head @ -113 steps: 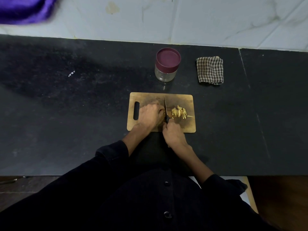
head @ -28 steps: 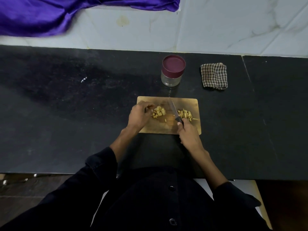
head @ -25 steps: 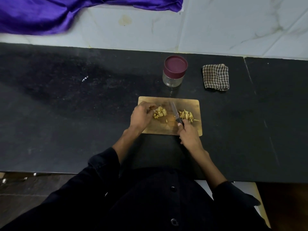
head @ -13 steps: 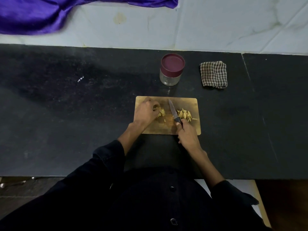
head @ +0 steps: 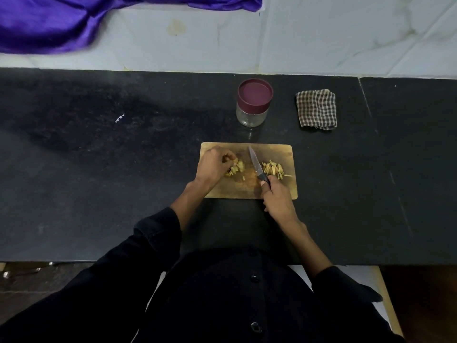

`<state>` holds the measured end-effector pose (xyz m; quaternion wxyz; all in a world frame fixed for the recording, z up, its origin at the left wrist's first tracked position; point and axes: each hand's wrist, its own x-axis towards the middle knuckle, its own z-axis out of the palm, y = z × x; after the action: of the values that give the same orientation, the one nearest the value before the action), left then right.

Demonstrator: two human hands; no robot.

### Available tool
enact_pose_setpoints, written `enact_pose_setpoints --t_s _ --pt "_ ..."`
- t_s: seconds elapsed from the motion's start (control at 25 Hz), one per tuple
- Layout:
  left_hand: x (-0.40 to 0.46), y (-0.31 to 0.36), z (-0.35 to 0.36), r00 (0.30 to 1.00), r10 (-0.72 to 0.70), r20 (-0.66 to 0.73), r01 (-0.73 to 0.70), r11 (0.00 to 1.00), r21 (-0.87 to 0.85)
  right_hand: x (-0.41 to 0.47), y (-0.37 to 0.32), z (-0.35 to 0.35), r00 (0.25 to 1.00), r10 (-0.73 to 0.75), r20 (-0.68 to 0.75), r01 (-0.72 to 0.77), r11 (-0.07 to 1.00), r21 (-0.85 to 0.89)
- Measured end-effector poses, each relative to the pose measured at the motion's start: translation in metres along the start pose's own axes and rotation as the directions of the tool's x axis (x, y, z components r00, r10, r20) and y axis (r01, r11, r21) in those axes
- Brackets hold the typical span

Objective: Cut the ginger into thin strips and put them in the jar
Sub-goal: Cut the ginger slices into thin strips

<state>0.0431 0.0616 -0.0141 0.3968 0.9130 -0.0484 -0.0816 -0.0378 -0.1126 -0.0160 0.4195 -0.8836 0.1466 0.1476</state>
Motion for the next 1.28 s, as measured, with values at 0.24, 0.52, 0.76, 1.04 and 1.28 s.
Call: enact_pose_setpoints --t_s 0.24,0.52,0.76,1.04,1.28 --pt "0.002 -0.005 -0.009 0.996 -0.083 0.022 0.086 0.978 -0.189 0.002 0.001 0.001 1.0 -0.002 -0.006 0.001 1.0 -0.014" --pt "0.005 0.008 -0.011 0.95 -0.301 0.081 0.295 0.787 -0.542 0.002 0.0 0.0 1.0 0.009 0.002 -0.009 1.0 -0.003" --pt "-0.003 0.031 0.032 0.973 -0.228 0.018 0.213 0.874 -0.436 0.0 0.004 -0.003 1.0 0.016 0.004 -0.017 0.996 0.086" --pt "-0.009 0.032 0.045 0.991 -0.112 -0.067 0.105 0.989 -0.106 -0.002 0.003 -0.006 1.0 0.029 0.008 -0.03 0.995 0.096" --pt "-0.01 0.016 0.035 0.999 0.027 -0.04 -0.025 0.998 0.059 -0.006 0.005 -0.008 0.999 0.034 0.003 -0.035 0.996 0.077"
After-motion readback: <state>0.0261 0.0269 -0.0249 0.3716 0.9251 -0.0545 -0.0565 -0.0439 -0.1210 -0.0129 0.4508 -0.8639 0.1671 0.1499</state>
